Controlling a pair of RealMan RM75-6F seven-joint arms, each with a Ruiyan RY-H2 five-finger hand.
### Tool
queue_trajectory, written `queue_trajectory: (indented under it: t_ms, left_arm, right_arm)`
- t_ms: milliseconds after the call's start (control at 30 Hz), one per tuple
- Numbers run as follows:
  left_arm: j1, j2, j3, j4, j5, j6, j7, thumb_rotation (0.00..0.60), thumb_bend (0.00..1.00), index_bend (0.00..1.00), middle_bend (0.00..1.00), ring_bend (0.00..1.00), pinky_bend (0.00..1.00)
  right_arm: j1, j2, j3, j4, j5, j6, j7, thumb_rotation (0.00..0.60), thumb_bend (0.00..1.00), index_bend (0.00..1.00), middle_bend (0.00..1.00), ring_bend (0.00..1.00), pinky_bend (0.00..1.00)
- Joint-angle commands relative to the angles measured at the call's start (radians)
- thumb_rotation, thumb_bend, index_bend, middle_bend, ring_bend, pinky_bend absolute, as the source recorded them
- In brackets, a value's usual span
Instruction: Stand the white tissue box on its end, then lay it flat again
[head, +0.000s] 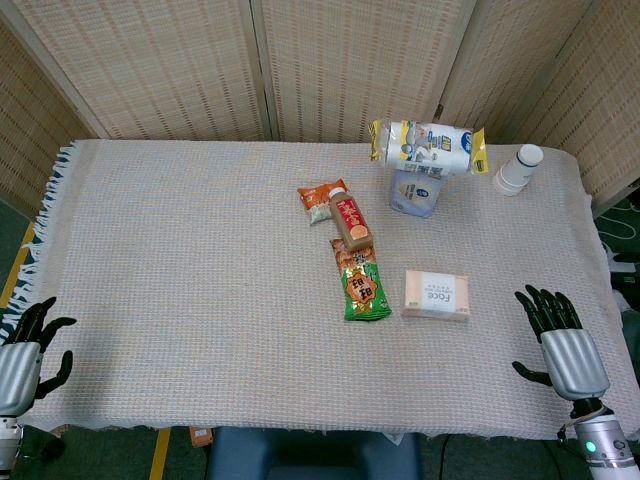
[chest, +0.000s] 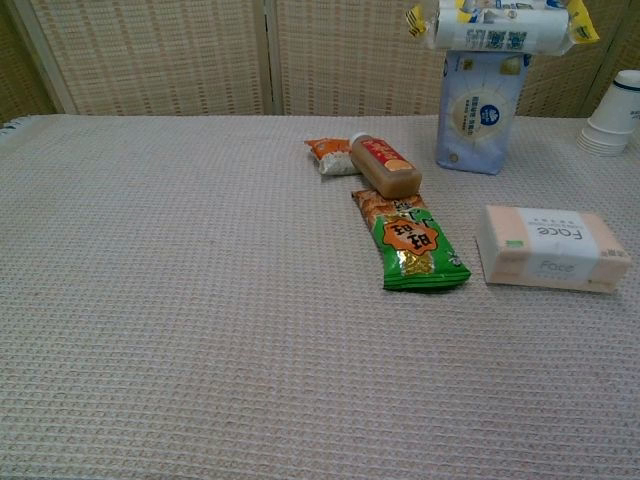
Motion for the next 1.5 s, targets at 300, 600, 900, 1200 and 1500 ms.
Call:
queue_trajectory:
  t_ms: [300,600,900,1200,1500]
  left_arm:
    - [0.004,-0.002,0.008,-0.018,0.012,0.011,0.032,0.6,0.49,0.27,0.0,0.0,0.29]
    - [0.01,0.013,0.004,-0.032,0.006,0.019,0.018,0.6,0.49,0.27,0.0,0.0,0.29]
    - [0.012,0.026,0.009,-0.038,0.016,0.019,-0.004,0.6,0.49,0.27,0.0,0.0,0.29]
    - [0.014,0.036,0.01,-0.042,0.013,0.015,-0.019,0.6,0.49,0.27,0.0,0.0,0.29]
    - [0.012,0.042,0.009,-0.044,0.005,0.008,-0.025,0.6,0.49,0.27,0.0,0.0,0.29]
  right_arm:
    - [-0.017,0.017,0.019,-0.014,-0.014,-0.017,0.009,0.6,0.0,0.0,0.0,0.03,0.0]
    - [-0.022,0.005,0.032,-0.012,-0.017,-0.043,-0.005,0.6,0.0,0.02,0.0,0.03,0.0]
    - [0.083,0.043,0.124,-0.2,0.111,-0.21,-0.128,0.6,0.0,0.01,0.0,0.05,0.0]
    - [0.348,-0.03,0.273,-0.369,0.619,-0.368,-0.642,0.6,0.0,0.0,0.0,0.05,0.0]
    - [0.514,-0.168,0.286,-0.271,0.882,-0.378,-0.81,0.6,0.0,0.0,0.0,0.05,0.0]
